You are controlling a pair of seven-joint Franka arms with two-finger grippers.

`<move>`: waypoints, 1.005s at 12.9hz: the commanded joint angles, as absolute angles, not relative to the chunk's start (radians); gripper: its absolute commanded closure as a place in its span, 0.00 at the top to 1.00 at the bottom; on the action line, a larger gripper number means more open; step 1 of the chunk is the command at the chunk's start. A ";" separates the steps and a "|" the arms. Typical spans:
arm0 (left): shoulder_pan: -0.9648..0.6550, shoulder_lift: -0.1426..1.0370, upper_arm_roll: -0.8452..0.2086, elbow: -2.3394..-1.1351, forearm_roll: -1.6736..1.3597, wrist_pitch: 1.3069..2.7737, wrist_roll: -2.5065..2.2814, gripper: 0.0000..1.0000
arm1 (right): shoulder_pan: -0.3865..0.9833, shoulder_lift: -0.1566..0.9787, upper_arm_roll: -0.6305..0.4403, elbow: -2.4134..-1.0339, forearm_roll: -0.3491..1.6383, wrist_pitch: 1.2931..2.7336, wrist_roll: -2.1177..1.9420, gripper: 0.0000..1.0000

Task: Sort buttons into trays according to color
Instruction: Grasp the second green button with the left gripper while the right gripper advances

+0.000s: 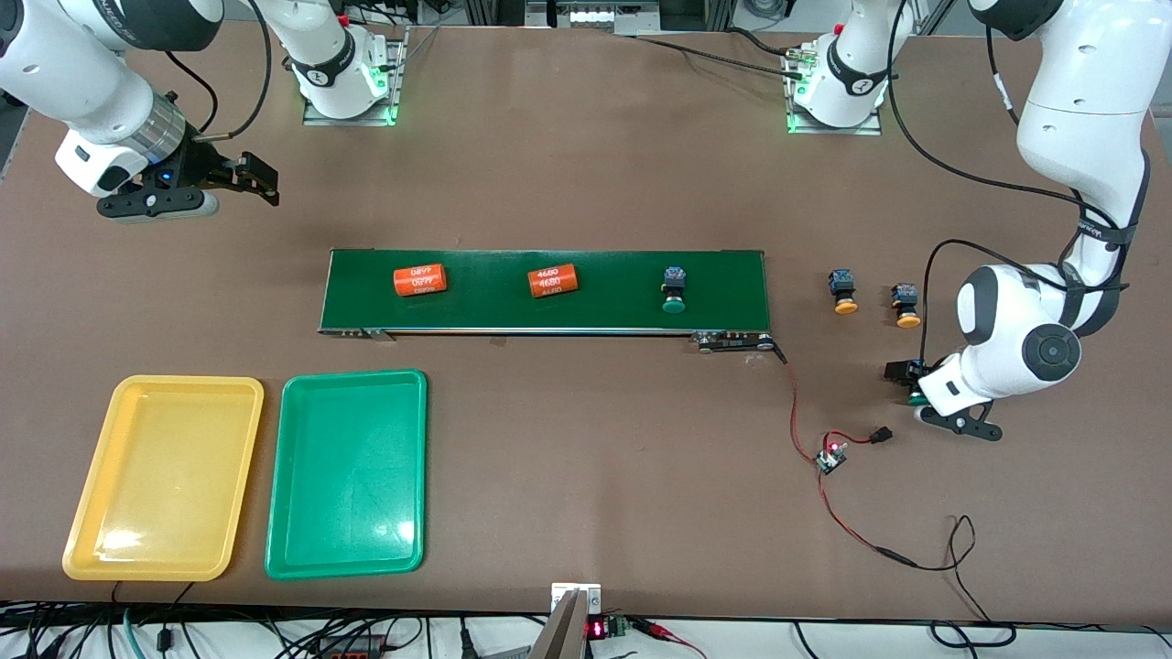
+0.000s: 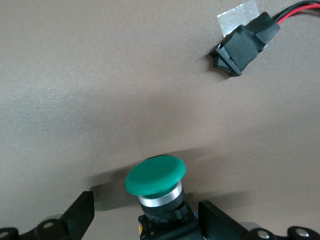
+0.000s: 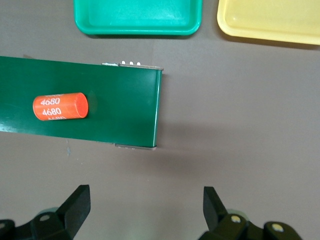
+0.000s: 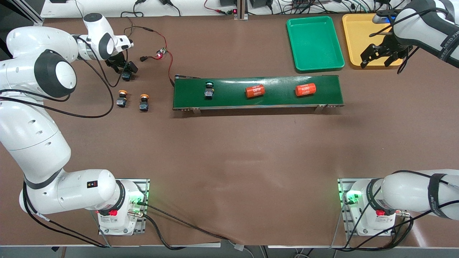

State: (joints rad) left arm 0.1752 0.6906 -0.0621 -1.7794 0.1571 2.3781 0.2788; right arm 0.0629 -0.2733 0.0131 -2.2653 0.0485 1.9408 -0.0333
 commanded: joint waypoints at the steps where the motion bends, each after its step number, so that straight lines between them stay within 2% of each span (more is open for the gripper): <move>1: 0.175 0.684 -0.058 -1.779 0.138 2.350 0.298 0.90 | 0.116 -0.261 0.009 -2.275 0.064 1.967 0.071 1.00; 4: 0.175 0.669 -0.066 -1.766 0.045 2.225 0.299 0.89 | 0.152 -0.252 0.009 -2.272 0.063 1.965 0.106 1.00; 5: 0.175 0.663 -0.067 -1.763 0.025 2.201 0.299 0.83 | 0.149 -0.252 0.008 -2.272 0.063 1.960 0.104 1.00; 6: 0.175 0.660 -0.067 -1.761 0.022 2.189 0.302 0.74 | 0.146 -0.252 0.006 -2.272 0.063 1.957 0.104 1.00; 7: 0.175 0.654 -0.067 -1.761 0.023 2.177 0.311 0.56 | 0.144 -0.252 0.005 -2.272 0.063 1.957 0.103 1.00; 8: 0.175 0.647 -0.069 -1.759 0.023 2.160 0.322 0.30 | 0.143 -0.249 0.005 -2.270 0.063 1.957 0.103 1.00; 9: 0.175 0.643 -0.069 -1.758 0.023 2.149 0.331 0.16 | 0.143 -0.245 0.005 -2.269 0.063 1.957 0.103 1.00; 10: 0.175 0.643 -0.068 -1.747 0.023 2.148 0.331 0.07 | 0.143 -0.244 0.003 -2.264 0.063 1.956 0.097 1.00; 13: 0.175 0.637 -0.069 -1.721 0.023 2.145 0.328 0.03 | 0.146 -0.238 0.002 -2.264 0.063 1.965 0.098 1.00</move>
